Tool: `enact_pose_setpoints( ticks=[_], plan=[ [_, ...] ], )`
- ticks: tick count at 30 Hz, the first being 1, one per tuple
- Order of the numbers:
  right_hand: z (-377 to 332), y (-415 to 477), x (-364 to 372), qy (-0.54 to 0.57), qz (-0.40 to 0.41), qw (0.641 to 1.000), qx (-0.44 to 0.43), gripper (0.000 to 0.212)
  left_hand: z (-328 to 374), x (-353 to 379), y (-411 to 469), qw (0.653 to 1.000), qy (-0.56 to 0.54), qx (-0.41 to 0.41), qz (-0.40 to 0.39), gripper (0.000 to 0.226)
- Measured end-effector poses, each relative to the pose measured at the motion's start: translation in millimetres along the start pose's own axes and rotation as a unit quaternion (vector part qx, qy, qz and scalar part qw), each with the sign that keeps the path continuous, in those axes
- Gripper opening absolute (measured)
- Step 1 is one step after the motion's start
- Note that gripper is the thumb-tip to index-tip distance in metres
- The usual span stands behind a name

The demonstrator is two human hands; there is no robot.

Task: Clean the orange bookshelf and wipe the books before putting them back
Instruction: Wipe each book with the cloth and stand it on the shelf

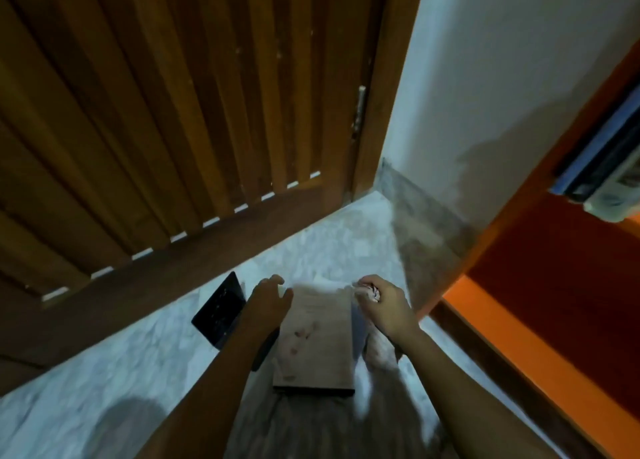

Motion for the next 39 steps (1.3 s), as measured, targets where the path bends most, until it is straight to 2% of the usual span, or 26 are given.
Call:
enact_pose_setpoints(
  ticks=[2, 5, 7, 12, 14, 18, 22, 25, 28, 31, 39],
  plan=[
    [25.0, 4.6, 25.9, 0.020, -0.023, 0.999, 0.032, 0.022, -30.5, 23.6, 14.3, 0.998, -0.015, -0.036, -0.045, 0.057],
    [57.2, 10.0, 57.7, 0.036, -0.033, 0.994, 0.094, 0.025, -60.5, 52.8, 25.7, 0.990, -0.051, -0.109, -0.074, 0.050],
    [71.9, 12.2, 72.8, 0.036, -0.047, 0.992, 0.108, 0.028, -68.2, 69.4, 30.7, 0.986, -0.074, -0.123, -0.091, 0.053],
    [89.7, 25.4, 88.5, 0.049, -0.044, 0.987, 0.145, 0.028, -72.9, 94.3, 41.9, 0.974, -0.159, -0.126, -0.100, 0.061],
    [94.2, 30.7, 92.4, 0.057, -0.035, 0.986, 0.153, 0.028, -69.3, 98.3, 44.2, 0.970, -0.192, -0.114, -0.098, 0.057],
    [97.6, 33.0, 93.8, 0.077, -0.022, 0.983, 0.165, 0.016, -69.0, 96.9, 50.2, 0.963, -0.230, -0.114, -0.080, 0.048],
    [103.0, 30.8, 95.1, 0.126, 0.008, 0.974, 0.186, 0.014, -74.3, 89.5, 50.9, 0.959, -0.245, -0.092, -0.108, 0.048],
    [110.3, 27.4, 96.8, 0.153, 0.026, 0.965, 0.212, 0.015, -72.4, 83.6, 48.4, 0.942, -0.305, -0.075, -0.115, 0.042],
    [116.7, 23.7, 97.7, 0.166, 0.037, 0.957, 0.235, 0.026, -67.4, 84.5, 42.1, 0.925, -0.344, -0.063, -0.148, 0.055],
    [118.8, 21.6, 98.4, 0.182, 0.045, 0.951, 0.247, 0.026, -69.8, 91.3, 37.3, 0.907, -0.380, -0.072, -0.167, 0.064],
    [125.1, 15.2, 98.9, 0.279, 0.082, 0.908, 0.301, 0.022, -51.2, 98.6, 33.0, 0.909, -0.392, -0.112, -0.091, 0.046]
  ],
)
Point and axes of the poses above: each hand's wrist, its own y-axis towards the middle knuckle, its own x-axis out of the palm, z = x × y, the point moved 3 cm from there along y, towards the middle knuckle, and after that the axes turned 7 degrees about -x, right-handed, at the moved point
